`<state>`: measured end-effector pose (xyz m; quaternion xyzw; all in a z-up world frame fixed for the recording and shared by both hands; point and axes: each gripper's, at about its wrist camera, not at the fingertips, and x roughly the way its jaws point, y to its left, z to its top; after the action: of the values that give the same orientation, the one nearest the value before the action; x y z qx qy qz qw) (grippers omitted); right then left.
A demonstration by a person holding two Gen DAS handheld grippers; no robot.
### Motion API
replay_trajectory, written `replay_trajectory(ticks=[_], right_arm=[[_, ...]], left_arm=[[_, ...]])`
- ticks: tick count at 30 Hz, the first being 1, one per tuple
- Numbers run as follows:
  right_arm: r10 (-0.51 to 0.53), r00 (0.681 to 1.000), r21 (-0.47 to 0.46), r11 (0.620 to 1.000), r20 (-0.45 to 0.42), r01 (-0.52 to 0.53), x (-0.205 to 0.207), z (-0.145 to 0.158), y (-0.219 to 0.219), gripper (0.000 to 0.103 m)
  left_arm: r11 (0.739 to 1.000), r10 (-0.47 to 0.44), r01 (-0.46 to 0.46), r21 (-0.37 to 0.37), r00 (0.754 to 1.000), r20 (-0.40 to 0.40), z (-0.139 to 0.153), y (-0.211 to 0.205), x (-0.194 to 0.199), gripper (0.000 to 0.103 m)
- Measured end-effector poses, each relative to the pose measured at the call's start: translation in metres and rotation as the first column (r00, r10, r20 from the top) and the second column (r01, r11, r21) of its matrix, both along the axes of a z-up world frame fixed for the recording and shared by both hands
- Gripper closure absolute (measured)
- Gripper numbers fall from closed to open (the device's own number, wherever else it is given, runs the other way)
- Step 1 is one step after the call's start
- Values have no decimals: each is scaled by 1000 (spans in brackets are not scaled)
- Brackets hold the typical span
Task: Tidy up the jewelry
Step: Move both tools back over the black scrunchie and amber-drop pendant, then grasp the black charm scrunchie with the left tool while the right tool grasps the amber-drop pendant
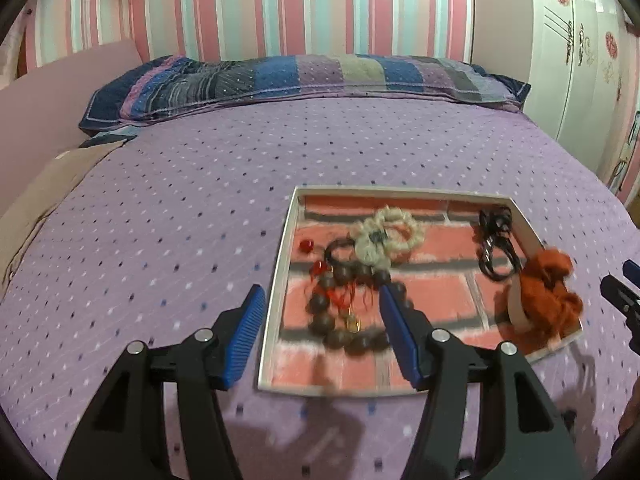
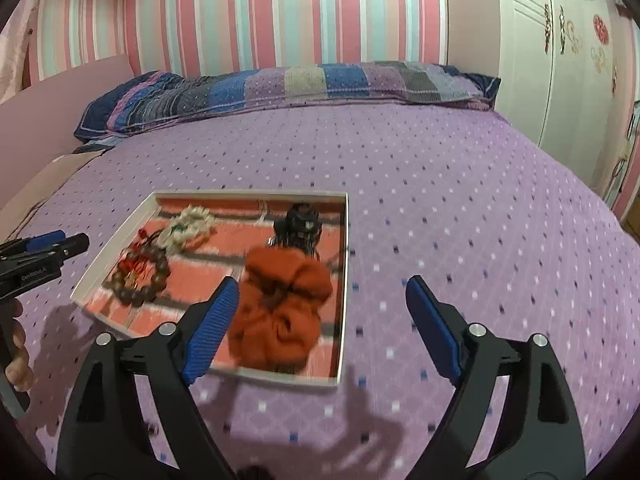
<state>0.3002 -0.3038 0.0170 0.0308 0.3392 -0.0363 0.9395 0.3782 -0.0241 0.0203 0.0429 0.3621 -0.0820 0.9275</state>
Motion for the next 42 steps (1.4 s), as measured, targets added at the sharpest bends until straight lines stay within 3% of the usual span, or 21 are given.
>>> replay_trajectory(ticks=[4,6,13,23,33,42], right_arm=[[2,1000,8,1000,-23,-2,-29,-8,0,19],[-1,1000,14,1000,-30,2,-43,-12,0,19],[-27,999,3,1000,-39,27,-85,-31,7,19],[-23,996,-25,999,-85,21,-94,-64,23,20],[1,995,-64,998,-98,-8,-89,-70,38,22],[14,997,-49,999,-79,-18,-92,-67,44,28]], left_arm=[[1000,-13,13,13,1000,2,-3,-1,-37,40],[1000,-10,10,15,1000,5,-6,-1,-52,29],[1000,3,-3,6,1000,-1,-27,-2,-101,27],[1000,-7,10,29,997,-77,-73,-17,-108,27],[999,-31,29,-22,994,-109,-80,-15,-103,26],[998,-57,56,-22,997,-54,-72,-20,-117,26]])
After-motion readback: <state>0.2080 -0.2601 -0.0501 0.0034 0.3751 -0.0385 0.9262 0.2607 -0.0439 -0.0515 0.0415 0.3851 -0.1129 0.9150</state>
